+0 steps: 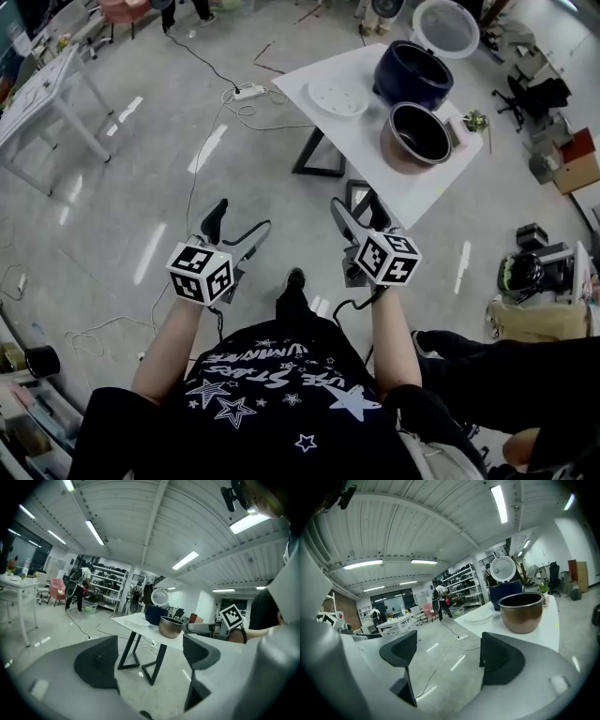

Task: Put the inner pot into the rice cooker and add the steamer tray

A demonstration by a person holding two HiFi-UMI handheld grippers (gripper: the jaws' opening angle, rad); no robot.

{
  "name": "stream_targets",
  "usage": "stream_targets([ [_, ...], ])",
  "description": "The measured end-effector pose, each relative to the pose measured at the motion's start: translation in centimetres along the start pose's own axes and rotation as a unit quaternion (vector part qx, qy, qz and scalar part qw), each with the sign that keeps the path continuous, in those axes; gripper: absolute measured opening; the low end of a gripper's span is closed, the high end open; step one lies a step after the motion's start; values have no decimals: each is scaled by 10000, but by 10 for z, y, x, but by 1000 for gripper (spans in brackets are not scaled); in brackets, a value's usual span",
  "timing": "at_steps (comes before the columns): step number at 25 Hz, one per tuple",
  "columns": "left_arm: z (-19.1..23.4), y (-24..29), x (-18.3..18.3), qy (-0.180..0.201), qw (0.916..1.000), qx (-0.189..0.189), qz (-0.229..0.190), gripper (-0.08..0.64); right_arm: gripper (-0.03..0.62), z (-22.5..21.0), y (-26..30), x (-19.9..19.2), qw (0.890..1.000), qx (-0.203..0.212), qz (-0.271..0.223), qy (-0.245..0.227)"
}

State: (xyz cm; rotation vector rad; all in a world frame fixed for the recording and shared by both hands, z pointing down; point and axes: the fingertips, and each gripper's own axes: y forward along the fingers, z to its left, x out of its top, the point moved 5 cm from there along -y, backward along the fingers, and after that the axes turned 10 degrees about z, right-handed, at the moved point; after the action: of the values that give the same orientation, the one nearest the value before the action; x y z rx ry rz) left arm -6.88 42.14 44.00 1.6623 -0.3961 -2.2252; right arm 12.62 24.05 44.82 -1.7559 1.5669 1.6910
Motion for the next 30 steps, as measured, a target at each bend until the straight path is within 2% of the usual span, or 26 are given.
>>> stream_targets([
  [7,0,86,56,162,9997,-84,171,425,446,-74,14,63,9993,-270,-276,-10],
  [15,-13,188,108,409,9983,-314,264,424,442,-181,7,110,9938,-927,-581,211],
  [18,-19,220,116,498,9974,-378,367,424,436,-219,2,120,9902,-1201,-638,322],
  [22,-29,250,126,542,9960,-522,488,423,396,-263,-6,125,9824,-1590,-673,707],
  [30,-35,294,143,709,9904,-832,847,423,365,-329,15,117,9671,-2103,-205,1419],
])
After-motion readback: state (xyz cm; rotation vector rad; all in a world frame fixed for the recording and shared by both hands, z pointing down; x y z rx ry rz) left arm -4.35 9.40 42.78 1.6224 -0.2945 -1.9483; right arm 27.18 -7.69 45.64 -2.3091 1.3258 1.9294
